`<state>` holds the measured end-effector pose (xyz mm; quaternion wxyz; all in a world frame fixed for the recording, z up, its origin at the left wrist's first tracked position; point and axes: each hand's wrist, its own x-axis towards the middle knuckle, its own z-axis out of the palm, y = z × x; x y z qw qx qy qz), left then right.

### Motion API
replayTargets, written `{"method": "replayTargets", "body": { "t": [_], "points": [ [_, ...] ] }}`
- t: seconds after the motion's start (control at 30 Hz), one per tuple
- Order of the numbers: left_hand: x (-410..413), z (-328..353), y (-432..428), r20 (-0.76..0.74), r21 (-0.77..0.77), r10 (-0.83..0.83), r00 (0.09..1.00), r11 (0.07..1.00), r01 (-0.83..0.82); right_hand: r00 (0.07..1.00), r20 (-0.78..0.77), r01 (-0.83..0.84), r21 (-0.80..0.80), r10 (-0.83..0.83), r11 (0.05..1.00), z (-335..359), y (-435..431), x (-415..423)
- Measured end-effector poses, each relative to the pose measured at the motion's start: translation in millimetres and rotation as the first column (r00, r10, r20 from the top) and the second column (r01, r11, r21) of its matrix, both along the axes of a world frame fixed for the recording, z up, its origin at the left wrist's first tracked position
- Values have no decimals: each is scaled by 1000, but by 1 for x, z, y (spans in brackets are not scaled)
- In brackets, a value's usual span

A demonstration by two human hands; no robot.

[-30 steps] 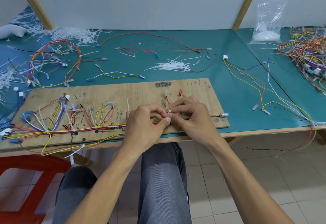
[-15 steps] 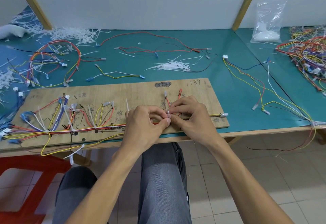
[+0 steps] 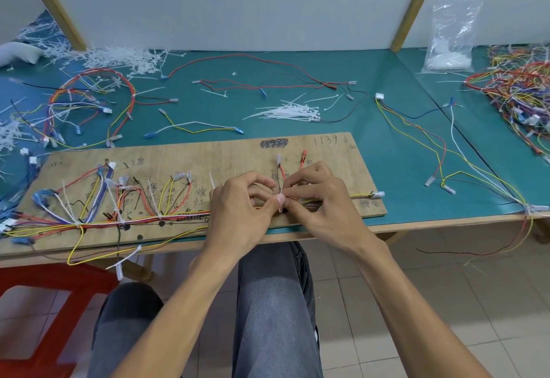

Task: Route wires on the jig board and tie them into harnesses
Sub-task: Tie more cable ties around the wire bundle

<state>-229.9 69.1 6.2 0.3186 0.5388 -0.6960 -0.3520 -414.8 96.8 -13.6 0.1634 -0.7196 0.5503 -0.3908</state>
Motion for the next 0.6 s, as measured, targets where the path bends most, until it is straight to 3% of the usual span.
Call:
{"method": "replayTargets", "body": {
  "t": [0.47, 0.6],
  "points": [
    [-2, 21, -16, 182, 46, -119, 976, 993, 113, 999, 36, -14, -22, 15, 1000, -7, -4, -3],
    [-7, 26, -24, 302, -48, -111, 947, 990, 131, 999, 50, 14, -37, -12, 999, -7, -5, -1]
  ]
}}
